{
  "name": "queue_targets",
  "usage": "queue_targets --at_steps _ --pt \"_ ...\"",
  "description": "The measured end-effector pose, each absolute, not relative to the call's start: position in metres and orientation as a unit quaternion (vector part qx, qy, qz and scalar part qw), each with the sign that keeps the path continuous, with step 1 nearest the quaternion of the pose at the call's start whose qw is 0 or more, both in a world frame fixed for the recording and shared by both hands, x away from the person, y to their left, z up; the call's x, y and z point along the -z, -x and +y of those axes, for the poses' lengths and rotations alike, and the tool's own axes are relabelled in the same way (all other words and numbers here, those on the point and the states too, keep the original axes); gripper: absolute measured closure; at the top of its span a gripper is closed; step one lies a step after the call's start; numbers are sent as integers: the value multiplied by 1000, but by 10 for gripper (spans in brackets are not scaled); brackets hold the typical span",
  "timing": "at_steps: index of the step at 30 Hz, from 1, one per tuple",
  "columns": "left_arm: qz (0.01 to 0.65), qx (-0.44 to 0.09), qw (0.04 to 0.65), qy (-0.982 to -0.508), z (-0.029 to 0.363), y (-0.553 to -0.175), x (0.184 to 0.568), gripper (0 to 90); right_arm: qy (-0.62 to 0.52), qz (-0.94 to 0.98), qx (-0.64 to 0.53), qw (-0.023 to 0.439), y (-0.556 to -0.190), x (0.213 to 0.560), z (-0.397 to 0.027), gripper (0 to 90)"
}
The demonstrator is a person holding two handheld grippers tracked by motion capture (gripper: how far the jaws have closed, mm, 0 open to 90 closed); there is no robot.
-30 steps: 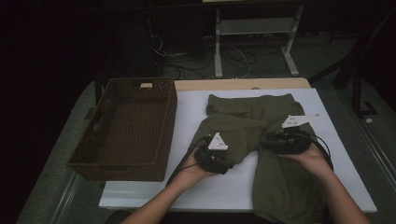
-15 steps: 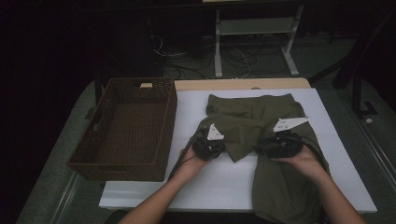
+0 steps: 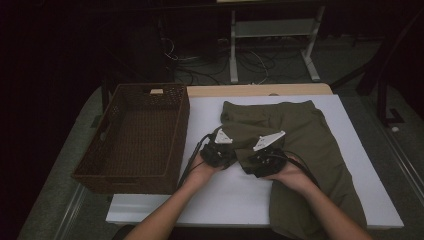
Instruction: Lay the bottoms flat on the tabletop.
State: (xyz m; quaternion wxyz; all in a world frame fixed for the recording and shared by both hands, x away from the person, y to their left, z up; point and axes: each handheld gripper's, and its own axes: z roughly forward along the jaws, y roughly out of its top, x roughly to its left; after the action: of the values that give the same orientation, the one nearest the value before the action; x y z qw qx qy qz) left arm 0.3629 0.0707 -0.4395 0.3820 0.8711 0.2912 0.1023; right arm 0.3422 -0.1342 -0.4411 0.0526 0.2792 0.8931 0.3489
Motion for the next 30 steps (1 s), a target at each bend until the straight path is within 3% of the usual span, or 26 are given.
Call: queue_targets --at_steps 4,7,19,30 --pt "289 -102 384 -871 70 -362 439 812 -280 893 -348 62 -344 445 -135 789" --pt "288 -103 386 -870 71 -360 438 732 -270 895 -350 62 -341 443 -137 879" --pt "271 -54 417 -866 91 -337 418 410 -266 874 -400 76 -317 409 -186 891" --pt "220 -47 410 -884 96 -317 418 403 -308 866 -385 82 -299 414 -246 889"
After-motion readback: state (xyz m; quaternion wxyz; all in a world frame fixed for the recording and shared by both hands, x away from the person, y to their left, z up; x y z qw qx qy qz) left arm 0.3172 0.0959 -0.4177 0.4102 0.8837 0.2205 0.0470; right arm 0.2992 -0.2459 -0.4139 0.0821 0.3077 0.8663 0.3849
